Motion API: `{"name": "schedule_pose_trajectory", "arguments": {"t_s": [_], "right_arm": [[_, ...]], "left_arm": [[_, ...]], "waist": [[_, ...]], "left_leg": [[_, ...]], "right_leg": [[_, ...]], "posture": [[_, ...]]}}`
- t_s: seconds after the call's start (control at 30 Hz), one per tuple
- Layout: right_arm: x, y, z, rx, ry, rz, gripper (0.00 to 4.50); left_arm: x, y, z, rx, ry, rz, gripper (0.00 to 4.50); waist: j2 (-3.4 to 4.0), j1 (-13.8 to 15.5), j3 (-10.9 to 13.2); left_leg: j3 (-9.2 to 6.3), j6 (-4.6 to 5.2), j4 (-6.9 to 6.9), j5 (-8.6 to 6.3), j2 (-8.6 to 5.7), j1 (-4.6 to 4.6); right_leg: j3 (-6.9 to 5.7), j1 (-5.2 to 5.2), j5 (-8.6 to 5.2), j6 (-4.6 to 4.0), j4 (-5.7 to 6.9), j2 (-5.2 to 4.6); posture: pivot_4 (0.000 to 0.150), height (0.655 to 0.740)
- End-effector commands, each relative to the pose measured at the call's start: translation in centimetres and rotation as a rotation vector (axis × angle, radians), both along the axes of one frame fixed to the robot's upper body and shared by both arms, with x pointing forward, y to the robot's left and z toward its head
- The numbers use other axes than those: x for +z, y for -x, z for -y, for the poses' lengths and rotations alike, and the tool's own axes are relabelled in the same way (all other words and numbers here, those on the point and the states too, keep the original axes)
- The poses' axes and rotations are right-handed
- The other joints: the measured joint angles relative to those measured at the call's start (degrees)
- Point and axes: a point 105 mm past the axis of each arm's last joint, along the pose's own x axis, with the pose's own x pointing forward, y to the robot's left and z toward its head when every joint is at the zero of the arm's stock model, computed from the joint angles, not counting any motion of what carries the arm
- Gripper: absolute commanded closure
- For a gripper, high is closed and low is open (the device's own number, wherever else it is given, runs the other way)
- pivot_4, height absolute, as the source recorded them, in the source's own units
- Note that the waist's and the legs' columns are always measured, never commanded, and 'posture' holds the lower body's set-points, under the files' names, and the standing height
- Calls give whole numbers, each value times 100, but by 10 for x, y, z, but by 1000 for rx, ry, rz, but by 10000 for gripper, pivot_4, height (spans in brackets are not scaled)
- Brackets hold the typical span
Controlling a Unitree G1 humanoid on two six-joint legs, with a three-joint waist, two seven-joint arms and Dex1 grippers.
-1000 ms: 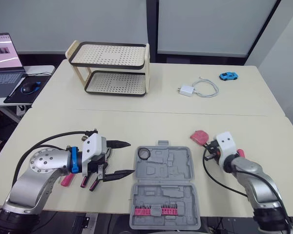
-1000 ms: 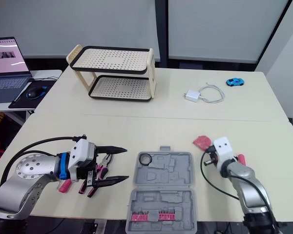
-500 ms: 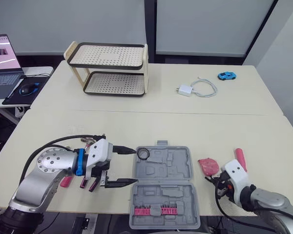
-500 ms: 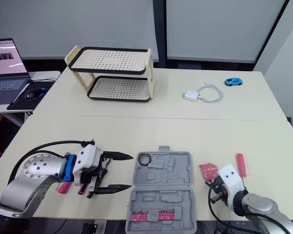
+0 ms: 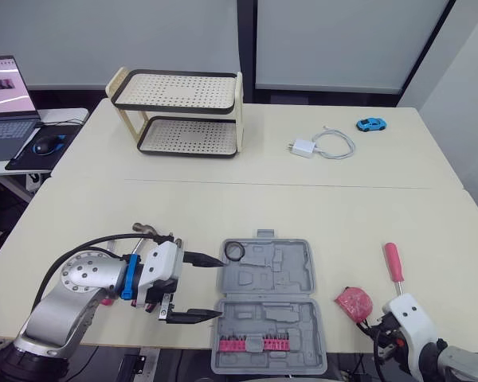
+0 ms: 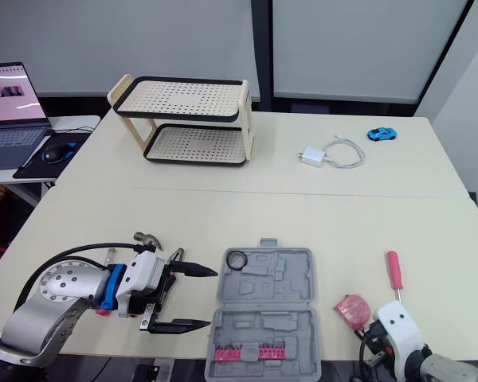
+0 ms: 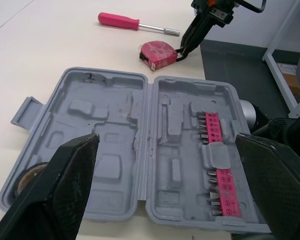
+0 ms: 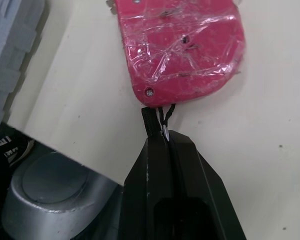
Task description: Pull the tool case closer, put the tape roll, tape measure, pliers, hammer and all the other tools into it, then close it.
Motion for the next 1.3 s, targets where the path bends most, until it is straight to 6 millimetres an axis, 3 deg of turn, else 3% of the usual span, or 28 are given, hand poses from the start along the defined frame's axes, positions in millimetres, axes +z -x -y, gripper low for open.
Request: {"name": "schedule_pose_trajectory", "arguments": {"t_s": [0.03,0.63,1.0,1.3], "right_arm": [[8,5,-16,52,-44,18,44873],[12,12,-36,128,-95,-24,44873],[12,11,-35,106,-101,-49,44873],[32,21,-39,158,-175,-103,25829]], "left_arm": [[2,7,5,-62,-4,14,0],[0,36,14,-215,23,-14,0],[1,42,19,-254,44,-13,0],[1,38,20,-225,50,-6,0]], "waist": [[0,1,0],[-1,18,0],[-1,25,-1],[-1,35,-1]], "left_leg": [[-1,0,0,0,0,0],[-1,0,0,0,0,-1],[-1,0,0,0,0,-1],[-2,0,0,0,0,-1]], "right_leg": [[-1,0,0,0,0,0],[0,0,-4,1,0,0],[-1,0,-5,0,-1,0],[-1,0,-6,2,-1,0]], "posture": [[1500,7350],[1500,7350],[1500,7350],[1500,7350]]}}
